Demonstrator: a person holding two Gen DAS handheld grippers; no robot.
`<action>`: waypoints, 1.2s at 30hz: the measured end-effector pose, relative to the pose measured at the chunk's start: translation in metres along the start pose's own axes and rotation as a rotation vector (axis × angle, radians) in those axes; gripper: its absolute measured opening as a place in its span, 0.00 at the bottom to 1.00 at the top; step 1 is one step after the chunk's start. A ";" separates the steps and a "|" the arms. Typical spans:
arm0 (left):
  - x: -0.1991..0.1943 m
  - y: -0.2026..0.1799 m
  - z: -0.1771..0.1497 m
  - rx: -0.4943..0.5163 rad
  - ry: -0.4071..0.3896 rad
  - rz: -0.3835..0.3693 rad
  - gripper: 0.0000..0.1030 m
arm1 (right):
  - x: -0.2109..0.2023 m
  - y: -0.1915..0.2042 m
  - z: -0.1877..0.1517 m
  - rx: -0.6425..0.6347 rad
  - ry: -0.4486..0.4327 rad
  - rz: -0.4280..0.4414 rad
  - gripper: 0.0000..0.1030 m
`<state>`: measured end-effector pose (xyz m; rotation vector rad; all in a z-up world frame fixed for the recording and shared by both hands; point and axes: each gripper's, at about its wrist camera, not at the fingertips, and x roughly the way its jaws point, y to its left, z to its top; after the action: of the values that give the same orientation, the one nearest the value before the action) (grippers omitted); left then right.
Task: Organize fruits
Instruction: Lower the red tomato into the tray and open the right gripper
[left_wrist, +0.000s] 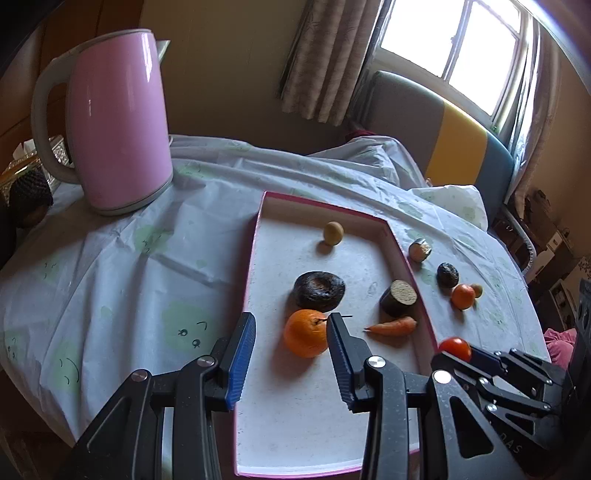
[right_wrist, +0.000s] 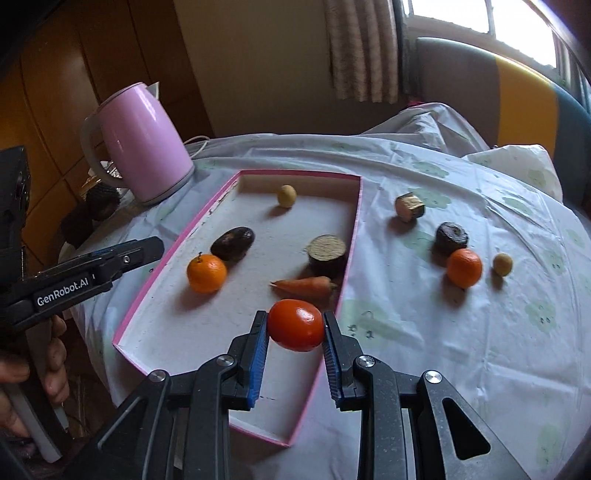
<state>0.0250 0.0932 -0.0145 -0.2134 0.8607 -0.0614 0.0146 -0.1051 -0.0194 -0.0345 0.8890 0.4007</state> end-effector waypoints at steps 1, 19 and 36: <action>0.001 0.002 0.000 -0.006 0.005 0.002 0.39 | 0.005 0.004 0.004 -0.007 0.003 0.003 0.28; 0.004 0.006 0.000 0.004 0.010 0.012 0.39 | 0.039 0.029 0.036 -0.024 0.004 0.015 0.29; 0.003 -0.010 -0.003 0.038 0.036 -0.002 0.39 | 0.013 -0.005 0.019 0.063 -0.039 -0.023 0.52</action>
<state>0.0256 0.0822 -0.0166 -0.1784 0.8941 -0.0836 0.0377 -0.1017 -0.0176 0.0206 0.8616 0.3505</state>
